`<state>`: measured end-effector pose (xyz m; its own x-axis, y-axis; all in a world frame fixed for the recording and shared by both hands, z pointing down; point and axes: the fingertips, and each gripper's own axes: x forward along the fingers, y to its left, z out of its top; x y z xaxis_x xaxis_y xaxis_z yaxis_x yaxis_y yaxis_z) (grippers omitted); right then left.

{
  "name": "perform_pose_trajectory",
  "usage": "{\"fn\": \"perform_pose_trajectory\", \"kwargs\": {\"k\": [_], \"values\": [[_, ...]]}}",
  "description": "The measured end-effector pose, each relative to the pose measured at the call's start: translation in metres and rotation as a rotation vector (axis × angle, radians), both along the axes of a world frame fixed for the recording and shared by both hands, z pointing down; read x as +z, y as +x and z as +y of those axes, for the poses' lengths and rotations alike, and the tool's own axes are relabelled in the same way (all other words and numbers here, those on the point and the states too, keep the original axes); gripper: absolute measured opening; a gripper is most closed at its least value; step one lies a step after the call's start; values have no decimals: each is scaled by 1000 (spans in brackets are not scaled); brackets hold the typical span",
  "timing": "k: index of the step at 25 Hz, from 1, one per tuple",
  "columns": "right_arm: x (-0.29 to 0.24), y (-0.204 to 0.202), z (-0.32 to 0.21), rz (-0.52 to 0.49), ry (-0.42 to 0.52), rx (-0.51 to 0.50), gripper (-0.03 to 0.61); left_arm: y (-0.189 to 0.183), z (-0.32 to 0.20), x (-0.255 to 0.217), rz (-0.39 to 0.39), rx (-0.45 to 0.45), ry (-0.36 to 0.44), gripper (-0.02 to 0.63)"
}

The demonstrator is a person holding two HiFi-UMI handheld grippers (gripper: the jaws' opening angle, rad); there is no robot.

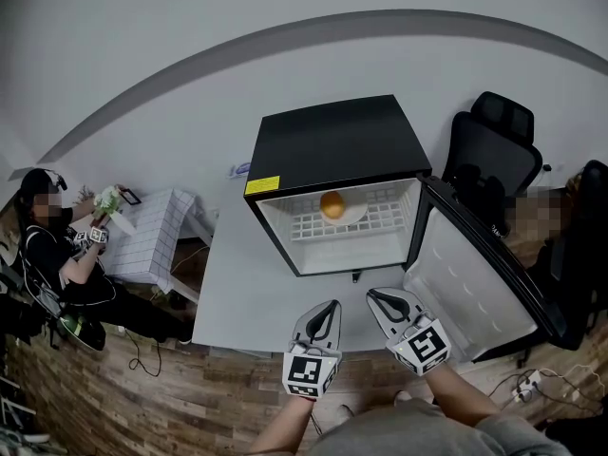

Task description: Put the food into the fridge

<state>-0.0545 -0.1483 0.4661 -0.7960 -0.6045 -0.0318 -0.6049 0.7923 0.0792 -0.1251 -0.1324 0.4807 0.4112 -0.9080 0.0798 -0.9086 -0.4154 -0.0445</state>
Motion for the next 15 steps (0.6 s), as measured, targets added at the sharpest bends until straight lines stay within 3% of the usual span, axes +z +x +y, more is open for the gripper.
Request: {"fn": "perform_pose_trajectory", "kwargs": {"k": [5, 11, 15], "values": [[-7, 5, 17, -18, 7, -10, 14, -1, 20, -9, 4, -20, 31, 11], [-10, 11, 30, -47, -8, -5, 14, -10, 31, -13, 64, -55, 45, 11], [-13, 10, 34, -52, -5, -7, 12, -12, 34, -15, 51, -50, 49, 11]]}}
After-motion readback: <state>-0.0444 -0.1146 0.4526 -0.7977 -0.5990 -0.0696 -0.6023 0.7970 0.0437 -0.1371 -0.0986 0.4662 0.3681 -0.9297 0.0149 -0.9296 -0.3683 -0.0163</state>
